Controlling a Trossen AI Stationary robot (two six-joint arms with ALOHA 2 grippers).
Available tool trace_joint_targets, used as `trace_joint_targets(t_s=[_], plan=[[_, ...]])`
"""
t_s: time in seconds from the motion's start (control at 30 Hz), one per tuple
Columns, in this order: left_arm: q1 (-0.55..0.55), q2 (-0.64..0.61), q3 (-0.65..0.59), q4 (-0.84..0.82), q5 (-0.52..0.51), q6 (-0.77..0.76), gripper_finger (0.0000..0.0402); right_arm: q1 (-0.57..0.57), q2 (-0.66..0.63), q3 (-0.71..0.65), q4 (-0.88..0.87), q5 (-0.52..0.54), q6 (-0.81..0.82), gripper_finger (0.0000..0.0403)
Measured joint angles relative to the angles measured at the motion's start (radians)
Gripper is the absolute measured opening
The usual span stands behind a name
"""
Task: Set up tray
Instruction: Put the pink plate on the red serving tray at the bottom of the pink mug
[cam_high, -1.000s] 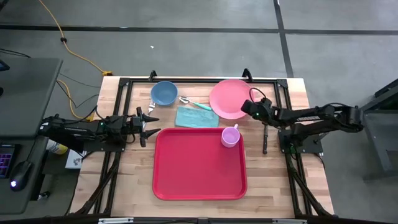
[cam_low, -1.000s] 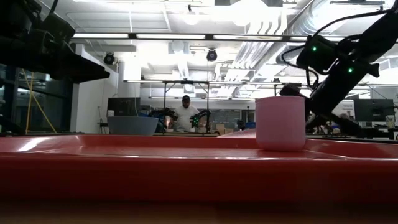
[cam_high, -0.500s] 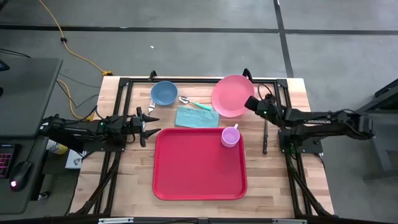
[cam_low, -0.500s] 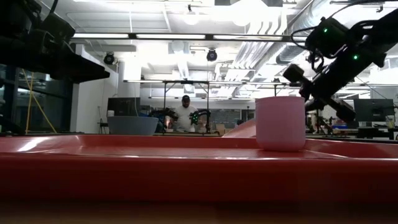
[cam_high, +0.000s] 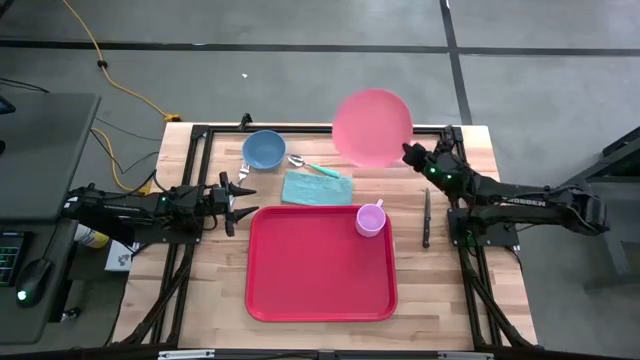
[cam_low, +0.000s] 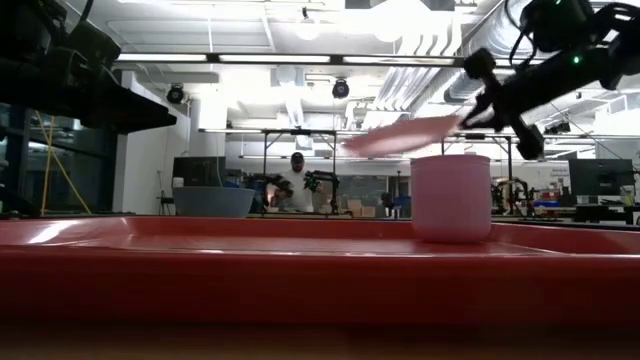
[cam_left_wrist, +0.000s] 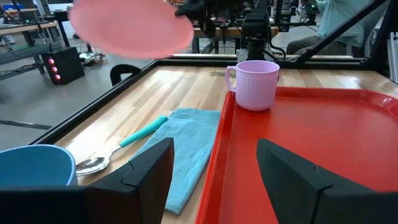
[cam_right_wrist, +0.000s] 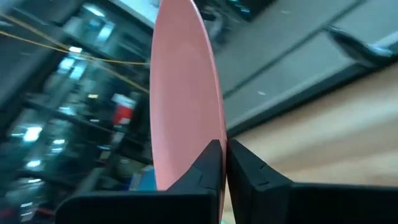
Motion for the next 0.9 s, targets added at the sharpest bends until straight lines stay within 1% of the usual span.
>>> trace_joint_targets(t_s=[0.17, 0.27, 0.37, 0.47, 0.57, 0.77, 0.83, 0.9], plan=[[0.0, 0.0, 0.0, 0.0, 0.0, 0.0, 0.0262, 0.0, -0.005, 0.001, 0.233, -0.087, -0.081, 0.0], [0.0, 0.0, 0.0, 0.0, 0.0, 0.0, 0.0262, 0.004, -0.005, 0.002, 0.311, -0.158, -0.1, 0.0], [0.0, 0.0, 0.0, 0.0, 0.0, 0.0, 0.0262, 0.036, -0.005, 0.002, 0.357, -0.223, -0.101, 0.0], [0.0, 0.0, 0.0, 0.0, 0.0, -0.001, 0.0262, 0.09, -0.005, 0.002, 0.359, -0.28, -0.065, 0.0], [0.0, 0.0, 0.0, 0.0, 0.0, -0.003, 0.0262, 0.172, -0.004, 0.002, 0.34, -0.288, -0.025, 0.0], [0.0, 0.0, 0.0, 0.0, -0.004, -0.019, 0.0262, 0.366, -0.003, 0.005, 0.322, -0.235, 0.048, 0.0], [0.0, 0.0, 0.0, 0.0, -0.006, -0.028, 0.0262, 0.435, -0.003, 0.032, 0.266, -0.22, 0.07, 0.0], [0.0, 0.0, 0.0, 0.0, -0.006, -0.029, 0.0262, 0.497, -0.003, 0.078, 0.164, -0.219, 0.09, 0.0]])
